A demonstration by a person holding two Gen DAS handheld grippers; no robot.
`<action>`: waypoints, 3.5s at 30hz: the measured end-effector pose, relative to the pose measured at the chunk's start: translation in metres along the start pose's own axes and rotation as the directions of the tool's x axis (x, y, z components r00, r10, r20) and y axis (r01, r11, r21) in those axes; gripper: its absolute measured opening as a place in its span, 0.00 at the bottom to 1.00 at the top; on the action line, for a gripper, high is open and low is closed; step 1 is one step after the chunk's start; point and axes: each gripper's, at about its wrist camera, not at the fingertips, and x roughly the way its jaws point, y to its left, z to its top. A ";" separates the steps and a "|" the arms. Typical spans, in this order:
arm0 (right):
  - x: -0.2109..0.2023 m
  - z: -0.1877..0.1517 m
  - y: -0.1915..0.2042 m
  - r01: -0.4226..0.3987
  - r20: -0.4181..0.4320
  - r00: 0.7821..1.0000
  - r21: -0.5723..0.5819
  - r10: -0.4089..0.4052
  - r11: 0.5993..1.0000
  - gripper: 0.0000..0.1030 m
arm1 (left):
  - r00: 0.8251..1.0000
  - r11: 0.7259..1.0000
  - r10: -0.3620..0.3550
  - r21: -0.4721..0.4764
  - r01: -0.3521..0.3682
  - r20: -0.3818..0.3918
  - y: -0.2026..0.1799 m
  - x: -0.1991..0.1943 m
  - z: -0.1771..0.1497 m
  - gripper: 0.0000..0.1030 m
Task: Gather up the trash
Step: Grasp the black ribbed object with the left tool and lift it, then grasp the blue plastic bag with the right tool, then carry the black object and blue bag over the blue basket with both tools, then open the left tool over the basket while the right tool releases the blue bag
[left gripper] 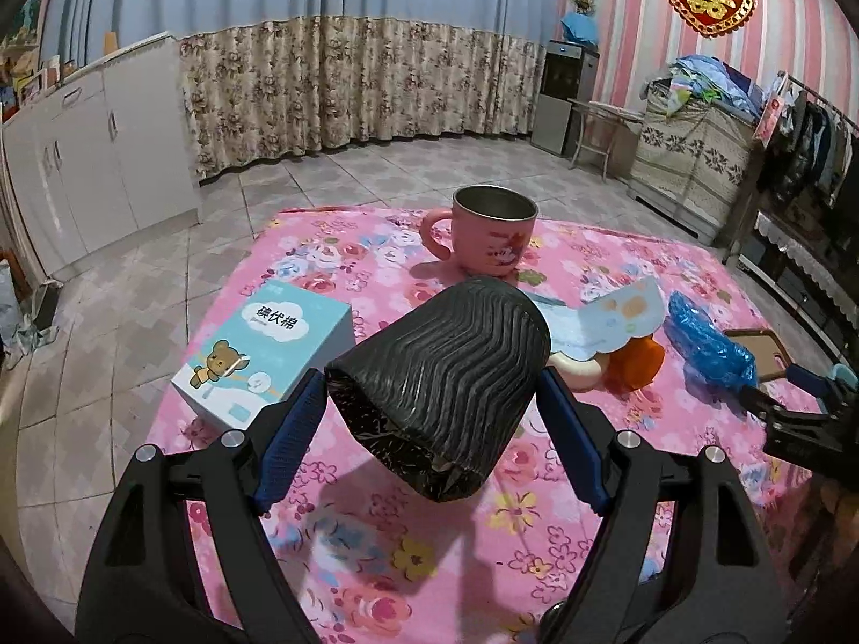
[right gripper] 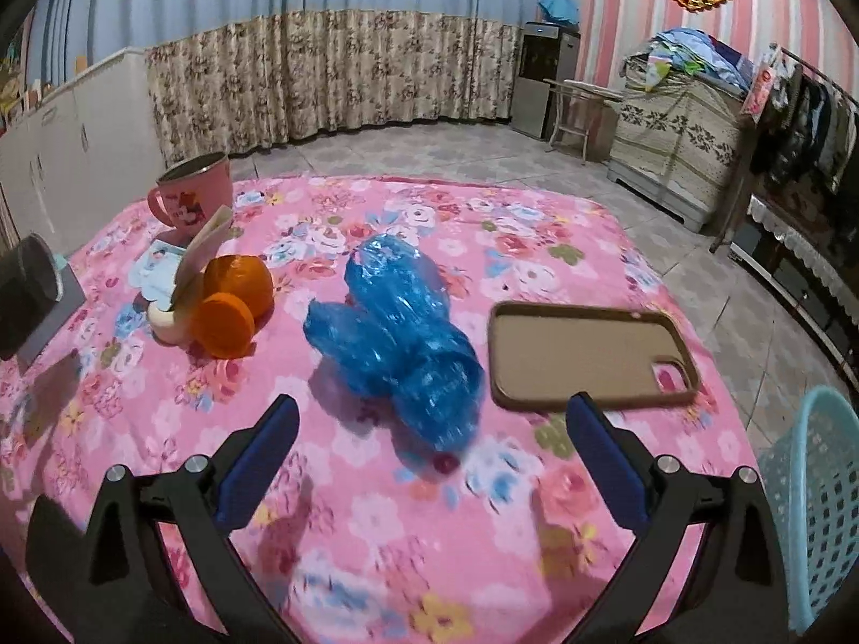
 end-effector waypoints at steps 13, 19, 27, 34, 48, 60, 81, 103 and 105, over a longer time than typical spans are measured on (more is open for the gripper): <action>0.036 0.003 0.001 -0.054 -0.120 0.992 -0.022 0.051 0.998 0.29 | 1.000 1.000 0.006 0.020 -0.006 0.000 -0.014 0.002 0.002 0.76; 0.012 0.003 -0.004 -0.043 -0.036 0.998 -0.039 0.042 0.998 0.23 | 1.000 0.999 0.008 0.042 -0.008 0.013 -0.028 -0.009 0.005 0.76; -0.035 0.010 -0.032 -0.054 0.057 0.997 -0.007 0.054 0.999 0.22 | 0.999 0.998 -0.016 0.064 0.013 0.049 -0.054 -0.034 0.016 0.76; -0.068 -0.002 -0.077 -0.051 0.067 0.997 0.059 0.047 0.997 0.22 | 0.994 0.993 -0.062 0.109 0.053 0.086 -0.099 -0.061 0.020 0.76; -0.113 -0.051 -0.178 0.047 0.049 0.997 0.190 -0.057 0.981 0.22 | 0.982 0.973 -0.185 0.149 0.178 0.032 -0.198 -0.063 0.002 0.76; -0.137 -0.083 -0.246 0.119 0.048 0.989 0.285 -0.138 0.951 0.22 | 0.962 0.942 -0.274 0.206 0.265 0.013 -0.278 -0.065 -0.015 0.76; -0.146 -0.130 -0.353 0.204 0.028 0.970 0.436 -0.240 0.877 0.22 | 0.902 0.846 -0.425 0.322 0.426 -0.077 -0.450 -0.042 -0.055 0.76; -0.146 -0.142 -0.382 0.218 0.005 0.968 0.480 -0.251 0.850 0.22 | 0.873 0.772 -0.478 0.429 0.470 -0.096 -0.516 -0.059 -0.072 0.92; -0.143 -0.141 -0.379 0.215 0.003 0.969 0.475 -0.246 0.853 0.22 | 0.880 0.786 -0.469 0.417 0.457 -0.080 -0.502 -0.061 -0.064 0.93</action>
